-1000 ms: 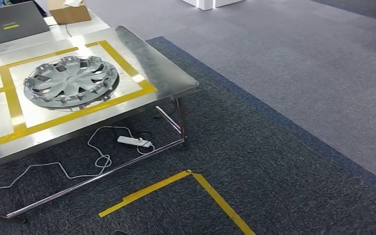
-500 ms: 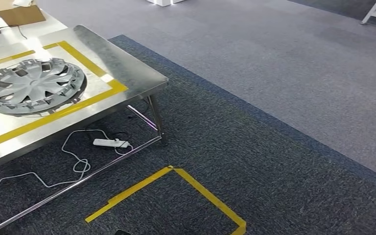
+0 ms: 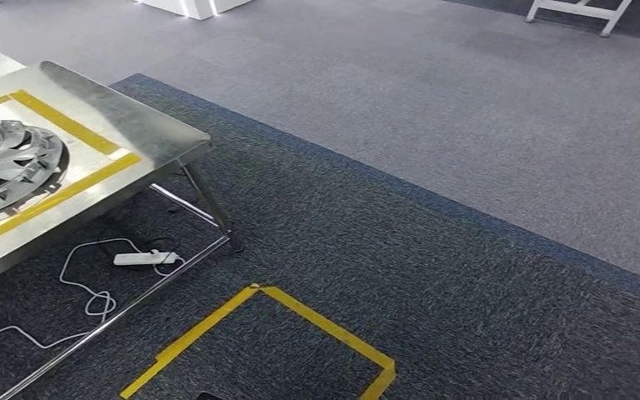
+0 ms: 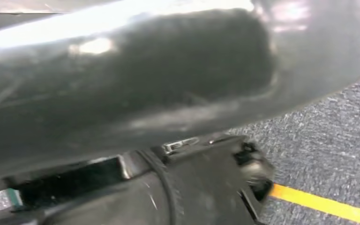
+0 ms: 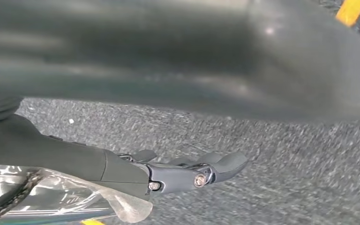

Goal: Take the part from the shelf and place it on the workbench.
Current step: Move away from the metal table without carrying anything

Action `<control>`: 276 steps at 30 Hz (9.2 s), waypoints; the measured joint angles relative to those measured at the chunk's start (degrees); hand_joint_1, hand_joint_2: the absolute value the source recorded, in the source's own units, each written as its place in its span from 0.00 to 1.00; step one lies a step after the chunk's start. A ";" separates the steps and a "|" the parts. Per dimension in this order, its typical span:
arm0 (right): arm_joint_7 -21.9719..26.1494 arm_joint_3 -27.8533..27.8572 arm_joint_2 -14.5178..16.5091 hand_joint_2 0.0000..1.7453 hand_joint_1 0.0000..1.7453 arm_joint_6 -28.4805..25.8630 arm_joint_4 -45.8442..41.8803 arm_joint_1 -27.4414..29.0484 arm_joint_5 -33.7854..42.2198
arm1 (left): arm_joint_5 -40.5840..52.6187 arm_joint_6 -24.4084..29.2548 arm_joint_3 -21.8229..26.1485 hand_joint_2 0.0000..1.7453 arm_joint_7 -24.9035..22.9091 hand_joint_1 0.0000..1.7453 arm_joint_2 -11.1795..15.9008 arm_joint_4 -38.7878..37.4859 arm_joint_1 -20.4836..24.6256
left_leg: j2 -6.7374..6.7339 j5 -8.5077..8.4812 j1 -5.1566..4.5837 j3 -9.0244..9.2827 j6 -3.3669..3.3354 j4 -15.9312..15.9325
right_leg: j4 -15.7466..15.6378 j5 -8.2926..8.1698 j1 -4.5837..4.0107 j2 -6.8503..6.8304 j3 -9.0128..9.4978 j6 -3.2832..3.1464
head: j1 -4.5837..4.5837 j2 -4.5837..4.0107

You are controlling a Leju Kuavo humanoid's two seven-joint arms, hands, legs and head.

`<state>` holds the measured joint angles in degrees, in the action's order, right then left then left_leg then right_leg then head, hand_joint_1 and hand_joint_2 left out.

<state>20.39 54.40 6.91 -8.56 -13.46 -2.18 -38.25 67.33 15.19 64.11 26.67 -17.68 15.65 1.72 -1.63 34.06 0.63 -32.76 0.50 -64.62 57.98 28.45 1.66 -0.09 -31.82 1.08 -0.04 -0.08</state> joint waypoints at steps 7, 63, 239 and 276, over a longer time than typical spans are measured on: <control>0.11 0.07 0.02 0.00 0.00 -0.01 0.00 0.05 -0.02 | 0.08 -0.08 0.00 0.00 0.00 0.00 0.02 0.00 -0.01 | 1.21 4.10 -0.08 -4.09 -0.51 -11.10 | 0.07 -0.68 -0.45 2.45 -0.84 -0.35 | 0.02 0.00; 5.56 2.75 3.54 0.00 0.00 3.74 -0.05 0.80 -4.24 | 3.60 -7.04 5.19 0.00 2.40 0.00 -0.43 5.31 -2.01 | 0.40 1.31 -0.68 -0.76 -0.46 -2.89 | -1.38 -0.52 -1.16 -0.25 0.97 -1.32 | 0.20 0.01; 11.89 7.50 4.60 0.00 0.00 11.31 -2.28 0.45 -14.57 | -12.88 -14.57 13.96 0.00 6.81 0.00 -1.44 10.64 0.61 | 1.85 -1.95 0.06 5.15 -1.61 6.54 | 1.99 -1.46 -0.81 0.02 -3.06 0.95 | -0.49 0.01; 2.44 -7.31 3.02 0.00 0.00 10.10 -4.74 3.38 0.69 | -29.11 -14.12 -6.99 0.00 -2.65 0.00 2.77 10.62 -2.35 | 2.08 -6.76 -0.42 -0.61 -1.37 4.86 | -2.56 6.15 -1.08 0.70 7.87 0.26 | -0.74 0.02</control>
<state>22.83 47.09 9.92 1.54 -18.21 1.20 -37.56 38.22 1.07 57.11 24.01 -14.92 26.27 -0.62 0.44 27.30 0.21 -33.38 -0.87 -59.76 55.42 34.60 0.58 0.60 -23.95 1.33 -0.78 -0.07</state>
